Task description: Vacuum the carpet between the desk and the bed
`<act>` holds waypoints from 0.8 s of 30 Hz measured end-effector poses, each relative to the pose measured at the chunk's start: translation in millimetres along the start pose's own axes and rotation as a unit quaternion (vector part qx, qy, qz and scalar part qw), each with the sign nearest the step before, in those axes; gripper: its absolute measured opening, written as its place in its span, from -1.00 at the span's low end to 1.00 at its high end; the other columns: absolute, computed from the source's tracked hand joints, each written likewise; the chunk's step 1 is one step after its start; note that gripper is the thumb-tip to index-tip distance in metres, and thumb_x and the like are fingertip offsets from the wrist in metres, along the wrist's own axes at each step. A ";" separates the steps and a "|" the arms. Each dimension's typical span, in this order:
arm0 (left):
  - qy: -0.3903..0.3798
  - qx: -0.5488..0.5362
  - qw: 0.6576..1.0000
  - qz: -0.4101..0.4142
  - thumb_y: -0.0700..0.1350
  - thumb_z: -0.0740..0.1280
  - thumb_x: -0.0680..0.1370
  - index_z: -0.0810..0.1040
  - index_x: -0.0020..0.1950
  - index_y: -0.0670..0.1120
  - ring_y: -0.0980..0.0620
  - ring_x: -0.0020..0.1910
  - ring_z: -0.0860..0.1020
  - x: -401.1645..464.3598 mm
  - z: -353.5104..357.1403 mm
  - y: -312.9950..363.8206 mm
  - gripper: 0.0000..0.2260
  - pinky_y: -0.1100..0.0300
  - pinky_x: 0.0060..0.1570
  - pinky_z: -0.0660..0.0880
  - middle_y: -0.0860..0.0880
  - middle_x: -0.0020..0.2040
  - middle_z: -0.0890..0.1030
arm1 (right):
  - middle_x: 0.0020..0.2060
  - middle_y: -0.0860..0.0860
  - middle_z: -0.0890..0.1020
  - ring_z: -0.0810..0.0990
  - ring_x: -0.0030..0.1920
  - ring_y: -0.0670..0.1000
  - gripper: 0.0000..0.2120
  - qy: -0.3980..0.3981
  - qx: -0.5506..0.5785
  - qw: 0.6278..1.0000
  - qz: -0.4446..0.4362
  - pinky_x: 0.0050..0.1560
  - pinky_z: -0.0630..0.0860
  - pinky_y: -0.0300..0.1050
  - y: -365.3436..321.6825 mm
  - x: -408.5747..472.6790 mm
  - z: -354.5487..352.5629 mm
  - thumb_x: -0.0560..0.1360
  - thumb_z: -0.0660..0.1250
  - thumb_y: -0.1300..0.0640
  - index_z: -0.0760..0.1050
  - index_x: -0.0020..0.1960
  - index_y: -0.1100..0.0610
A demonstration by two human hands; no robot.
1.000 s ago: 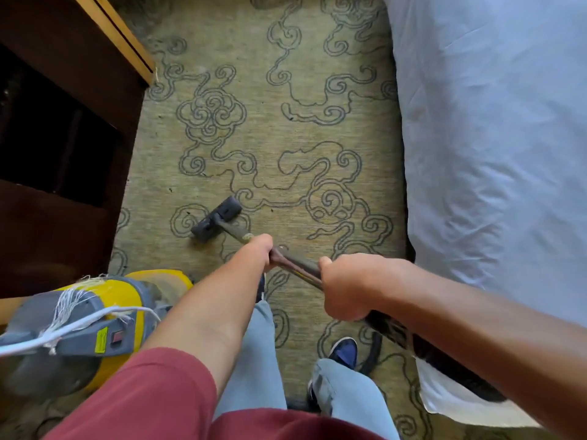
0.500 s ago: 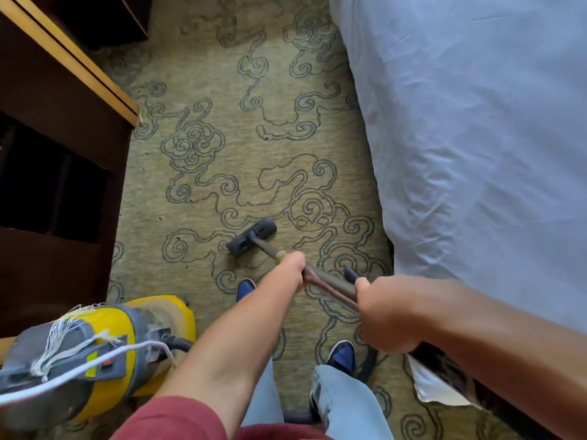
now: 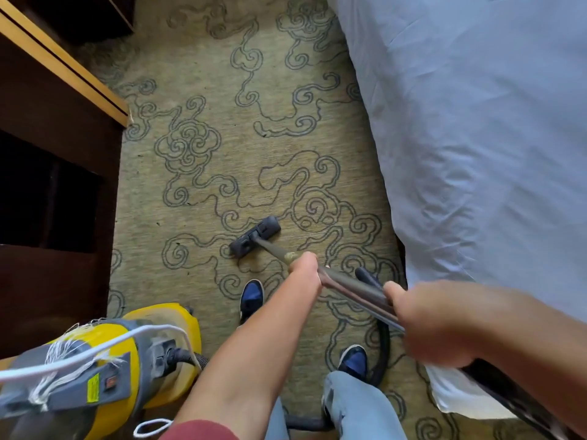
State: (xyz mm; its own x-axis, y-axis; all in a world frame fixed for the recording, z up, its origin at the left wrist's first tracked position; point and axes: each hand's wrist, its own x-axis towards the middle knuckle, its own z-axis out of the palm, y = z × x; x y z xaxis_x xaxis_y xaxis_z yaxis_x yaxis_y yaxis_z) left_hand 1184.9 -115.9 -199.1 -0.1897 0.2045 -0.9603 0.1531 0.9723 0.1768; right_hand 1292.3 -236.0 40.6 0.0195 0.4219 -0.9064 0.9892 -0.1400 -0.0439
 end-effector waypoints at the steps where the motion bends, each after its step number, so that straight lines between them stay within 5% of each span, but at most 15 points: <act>1: 0.003 -0.022 1.000 -0.012 -0.17 0.32 0.59 0.45 0.37 -0.19 -0.17 0.14 0.65 2.3 0.9 -8.9 -0.65 -0.09 -0.03 0.62 -0.19 0.29 0.59 | 0.14 0.06 0.56 0.58 0.07 0.12 -0.35 -0.004 0.015 1.000 0.007 -0.02 0.52 -0.05 1.2 -0.4 14.2 0.54 0.21 0.12 0.08 0.58 0.06; 4: 0.000 -0.041 0.999 -0.024 -0.01 0.41 0.58 0.47 0.35 -0.23 -0.23 0.13 0.64 19.0 9.5 -38.7 -0.56 -0.16 0.10 0.63 -0.22 0.25 0.59 | 0.24 -0.04 0.55 0.58 0.21 0.07 -0.28 -0.013 0.066 0.997 0.021 0.11 0.54 -0.01 6.0 -0.2 49.2 0.47 0.16 0.09 0.00 0.59 -0.07; 8: -0.012 -0.050 0.998 -0.025 -0.06 0.39 0.58 0.47 0.28 -0.23 -0.23 0.16 0.63 38.9 26.9 -55.4 -0.65 -0.15 0.19 0.59 -0.20 0.22 0.61 | 0.13 -0.06 0.61 0.61 0.10 0.02 -0.22 0.002 0.086 0.994 0.070 0.04 0.58 -0.04 22.2 13.9 73.7 0.39 0.19 0.05 0.02 0.57 -0.14; 12: 0.029 0.004 0.999 0.012 -0.07 0.39 0.60 0.45 0.38 -0.24 -0.20 0.19 0.62 65.9 -5.3 -23.8 -0.59 -0.11 0.26 0.56 -0.20 0.25 0.60 | 0.07 0.03 0.60 0.62 0.06 0.14 -0.47 0.079 0.136 0.986 0.047 -0.13 0.49 -0.04 -11.2 51.4 79.1 0.48 0.23 0.07 0.22 0.43 0.01; 14: 0.055 0.016 0.997 0.053 -0.07 0.37 0.62 0.48 0.29 -0.22 -0.17 -0.16 0.65 86.8 -37.3 11.8 -0.68 0.00 -0.12 0.69 -0.23 0.00 0.60 | 0.17 0.11 0.60 0.60 0.18 0.21 -0.51 0.063 0.191 0.979 0.006 -0.01 0.49 0.02 -57.6 80.0 63.3 0.49 0.26 0.11 0.26 0.39 0.14; 16: 0.053 0.033 0.996 0.060 -0.06 0.31 0.66 0.45 0.28 -0.20 -0.13 -0.46 0.52 104.8 -60.6 54.8 -0.72 0.11 -0.49 0.56 -0.23 -0.17 0.51 | 0.20 0.16 0.60 0.60 0.20 0.23 -0.52 0.054 0.246 0.968 -0.011 0.03 0.49 0.04 -85.4 110.3 35.5 0.47 0.26 0.12 0.30 0.36 0.18; 18: 0.041 0.062 0.996 0.056 -0.01 0.27 0.69 0.41 0.37 -0.22 -0.15 -0.37 0.50 120.3 -66.5 82.5 -0.64 0.05 -0.41 0.57 -0.25 -0.12 0.52 | 0.16 0.15 0.61 0.62 0.14 0.23 -0.56 0.064 0.246 0.967 -0.010 -0.09 0.44 0.02 -85.3 130.3 8.1 0.45 0.27 0.12 0.34 0.31 0.17; 20: 0.032 0.058 0.997 0.050 0.02 0.29 0.67 0.38 0.44 -0.24 -0.16 -0.09 0.60 126.0 -63.8 93.3 -0.56 -0.01 -0.04 0.67 -0.24 0.13 0.61 | 0.14 0.13 0.60 0.61 0.11 0.22 -0.59 0.054 0.207 0.977 -0.006 -0.13 0.39 0.00 -74.4 132.2 -11.8 0.48 0.28 0.13 0.34 0.29 0.16; 22: 0.020 0.057 0.997 0.050 0.01 0.32 0.66 0.36 0.50 -0.20 -0.12 0.09 0.60 124.7 -58.6 101.6 -0.52 -0.10 0.27 0.56 -0.19 0.36 0.56 | 0.10 0.13 0.58 0.58 0.02 0.21 -0.60 0.050 0.183 0.982 -0.005 -0.13 0.38 0.01 -66.1 125.0 -26.2 0.51 0.28 0.13 0.33 0.32 0.17; 24: 0.016 0.050 0.997 0.062 0.00 0.31 0.66 0.36 0.51 -0.18 -0.12 0.16 0.59 126.6 -57.3 113.1 -0.52 -0.11 0.32 0.53 -0.18 0.41 0.53 | -0.09 0.09 0.51 0.50 -0.08 0.18 -0.58 0.051 0.189 0.981 -0.013 -0.16 0.38 0.02 -66.5 126.0 -41.5 0.52 0.27 0.14 0.33 0.35 0.18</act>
State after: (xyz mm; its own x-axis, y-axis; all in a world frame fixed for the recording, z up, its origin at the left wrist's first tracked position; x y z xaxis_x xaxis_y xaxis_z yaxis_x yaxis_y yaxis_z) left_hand 1122.6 26.4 -288.3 -0.1942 0.3269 -0.9249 0.2734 0.9235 0.2690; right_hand 1234.9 -136.4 -53.2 0.0289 0.5141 -0.8573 0.8658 -0.4415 -0.2356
